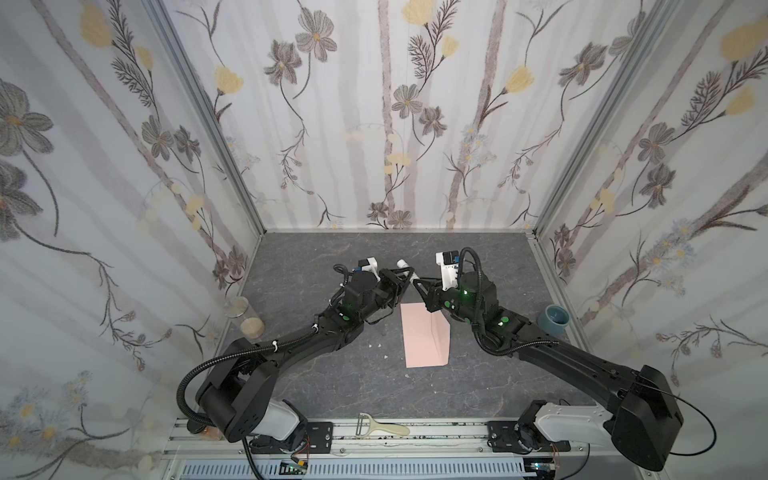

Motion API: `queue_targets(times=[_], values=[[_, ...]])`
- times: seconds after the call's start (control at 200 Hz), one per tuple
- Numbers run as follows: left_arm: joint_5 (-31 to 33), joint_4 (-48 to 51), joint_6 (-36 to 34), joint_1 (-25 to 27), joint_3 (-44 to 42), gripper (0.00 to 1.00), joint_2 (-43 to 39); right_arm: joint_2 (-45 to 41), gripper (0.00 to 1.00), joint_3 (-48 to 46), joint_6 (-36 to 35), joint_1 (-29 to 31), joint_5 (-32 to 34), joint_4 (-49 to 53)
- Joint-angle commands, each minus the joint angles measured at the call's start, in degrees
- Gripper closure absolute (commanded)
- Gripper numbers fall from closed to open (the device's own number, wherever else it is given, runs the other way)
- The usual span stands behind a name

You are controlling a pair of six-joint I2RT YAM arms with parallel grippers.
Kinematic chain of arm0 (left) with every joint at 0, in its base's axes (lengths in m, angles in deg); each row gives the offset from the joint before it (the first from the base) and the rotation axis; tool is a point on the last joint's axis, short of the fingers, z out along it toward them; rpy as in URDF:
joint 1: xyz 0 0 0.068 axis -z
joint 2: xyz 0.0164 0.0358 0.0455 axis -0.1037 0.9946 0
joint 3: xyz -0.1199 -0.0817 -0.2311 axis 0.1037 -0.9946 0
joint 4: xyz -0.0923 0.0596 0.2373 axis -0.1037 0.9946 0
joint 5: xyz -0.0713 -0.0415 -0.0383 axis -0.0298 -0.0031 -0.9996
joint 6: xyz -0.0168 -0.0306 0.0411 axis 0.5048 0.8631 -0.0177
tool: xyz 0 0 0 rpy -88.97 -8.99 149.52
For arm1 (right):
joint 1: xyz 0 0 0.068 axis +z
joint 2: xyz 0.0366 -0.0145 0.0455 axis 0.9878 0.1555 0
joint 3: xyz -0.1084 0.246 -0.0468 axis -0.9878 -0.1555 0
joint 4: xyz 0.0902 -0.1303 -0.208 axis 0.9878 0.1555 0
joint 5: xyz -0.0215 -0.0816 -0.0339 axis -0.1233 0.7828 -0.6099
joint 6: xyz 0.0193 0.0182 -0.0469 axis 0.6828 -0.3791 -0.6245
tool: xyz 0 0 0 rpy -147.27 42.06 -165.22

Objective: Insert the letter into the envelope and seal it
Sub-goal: 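Close the right gripper on the glue stick base and twist it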

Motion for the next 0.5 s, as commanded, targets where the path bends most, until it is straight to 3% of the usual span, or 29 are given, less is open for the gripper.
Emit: queue_targets(times=[0.0, 0.495], values=[[-4.43, -5.79, -1.75, 1.08, -0.60, 1.00, -0.46, 0.35, 0.81, -0.30, 7.27, -1.41, -12.37, -7.70], [-4.50, -14.40, -5.44, 3.98, -3.04, 1.00, -0.58, 0.70, 0.81, -2.98, 24.39, -7.23, -23.44, -16.69]])
